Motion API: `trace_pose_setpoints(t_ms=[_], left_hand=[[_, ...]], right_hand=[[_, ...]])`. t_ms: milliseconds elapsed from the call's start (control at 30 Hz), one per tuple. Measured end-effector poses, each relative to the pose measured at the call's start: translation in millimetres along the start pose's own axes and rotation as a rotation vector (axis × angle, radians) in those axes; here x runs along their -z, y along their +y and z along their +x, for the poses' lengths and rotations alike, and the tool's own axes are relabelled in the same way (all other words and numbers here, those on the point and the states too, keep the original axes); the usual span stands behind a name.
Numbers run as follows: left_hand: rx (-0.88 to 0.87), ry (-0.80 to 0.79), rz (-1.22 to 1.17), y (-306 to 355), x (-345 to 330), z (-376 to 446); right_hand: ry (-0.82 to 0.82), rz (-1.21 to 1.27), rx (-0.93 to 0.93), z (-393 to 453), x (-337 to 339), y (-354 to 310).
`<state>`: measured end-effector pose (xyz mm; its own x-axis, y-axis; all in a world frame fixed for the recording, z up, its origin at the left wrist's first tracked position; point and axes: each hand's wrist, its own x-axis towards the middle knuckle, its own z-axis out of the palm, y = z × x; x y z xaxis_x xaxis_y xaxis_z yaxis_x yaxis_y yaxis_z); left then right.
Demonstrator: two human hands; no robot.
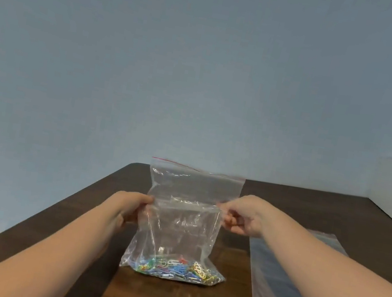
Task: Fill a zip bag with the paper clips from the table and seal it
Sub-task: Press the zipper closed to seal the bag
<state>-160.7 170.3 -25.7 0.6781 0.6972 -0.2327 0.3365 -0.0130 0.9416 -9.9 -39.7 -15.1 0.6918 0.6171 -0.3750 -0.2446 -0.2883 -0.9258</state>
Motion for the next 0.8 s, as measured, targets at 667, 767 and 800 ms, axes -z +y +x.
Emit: trace_pose_setpoints(t_ms=[667,767,800], left_hand=[[-0.318,0.384,0.618,-1.1,-10.6,9.2],[-0.375,0.382,0.721,9.0,-23.1,3.2],[-0.383,0.382,0.77,12.2,-28.3,0.2]], right_hand=[[0.345,-0.757,0.265,-7.3,51.6,30.5],[0.429,-0.951,0.274,-13.1,79.3,36.4],[0.441,-1.042,0.245,-14.4,89.1,39.8]])
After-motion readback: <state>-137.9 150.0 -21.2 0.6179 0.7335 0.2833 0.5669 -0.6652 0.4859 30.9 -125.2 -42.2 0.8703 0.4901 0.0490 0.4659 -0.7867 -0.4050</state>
